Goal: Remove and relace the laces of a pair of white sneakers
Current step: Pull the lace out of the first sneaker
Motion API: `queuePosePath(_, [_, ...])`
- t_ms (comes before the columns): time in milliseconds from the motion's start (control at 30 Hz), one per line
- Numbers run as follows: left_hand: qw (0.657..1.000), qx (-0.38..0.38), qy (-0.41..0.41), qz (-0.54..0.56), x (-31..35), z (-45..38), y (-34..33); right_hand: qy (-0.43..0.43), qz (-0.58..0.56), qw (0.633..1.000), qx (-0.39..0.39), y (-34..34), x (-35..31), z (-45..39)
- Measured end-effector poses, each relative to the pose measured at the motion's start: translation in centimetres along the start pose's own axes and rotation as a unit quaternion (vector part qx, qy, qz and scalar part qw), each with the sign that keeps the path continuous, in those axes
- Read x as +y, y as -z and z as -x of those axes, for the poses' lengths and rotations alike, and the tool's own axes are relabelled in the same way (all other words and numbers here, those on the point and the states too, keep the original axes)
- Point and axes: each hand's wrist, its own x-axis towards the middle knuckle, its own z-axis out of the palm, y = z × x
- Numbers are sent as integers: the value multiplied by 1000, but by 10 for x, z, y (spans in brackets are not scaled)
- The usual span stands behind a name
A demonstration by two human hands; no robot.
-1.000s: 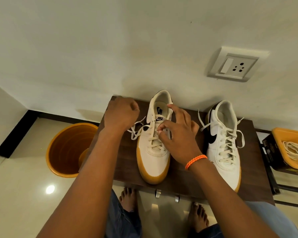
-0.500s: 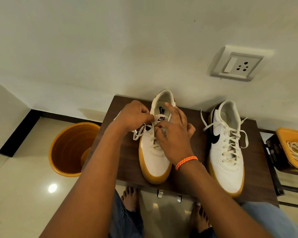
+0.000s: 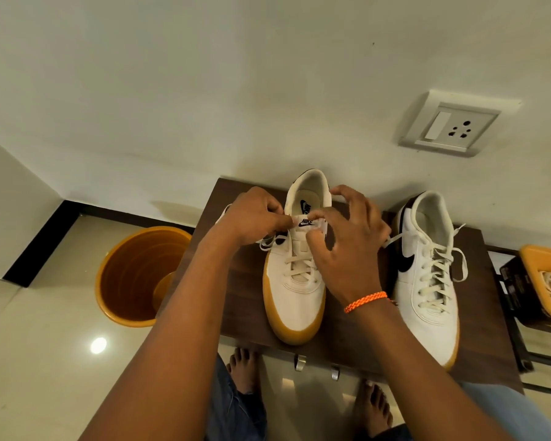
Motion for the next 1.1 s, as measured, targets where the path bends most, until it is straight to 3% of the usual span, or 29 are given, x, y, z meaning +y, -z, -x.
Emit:
queuePosePath(133, [1000,1,2,9,-2,-2,0,37,64,994,-80,-17,-4,9])
queuePosePath(233, [1000,0,-1,0,-2,-2,0,26,24,996,-83,-21,0,11])
queuePosePath(300, [1000,1,-3,-11,-2,-2,1,-4,-41,998,-36,-14,-2,5])
queuePosePath(400, [1000,-5,1,-15,-1,-2,2,-51,-148,982,107,-1,-2,-3])
queuePosePath(500, [1000,-12,-1,-10,-1,-3,1,-70,-104,973,191,7,-1,-4])
queuePosePath(567, [1000,-16,0,0,-1,-2,1,-34,7,988,153,8,-4,-2])
queuePosePath(667, [1000,-22,-2,14,1,-1,0,23,89,996,13,-6,-10,7])
queuePosePath(733, [1000,-20,-2,17,1,-1,0,32,104,993,-47,-17,-11,12])
queuePosePath(867, [1000,-25,-1,14,-1,-2,0,32,71,994,-72,-22,-4,12])
queuePosePath(933, [999,-28,2,18,-1,-3,1,21,31,999,-31,-16,-3,7])
queuePosePath(1100, [999,-38,6,20,1,-2,2,-51,-37,978,199,12,-8,-5])
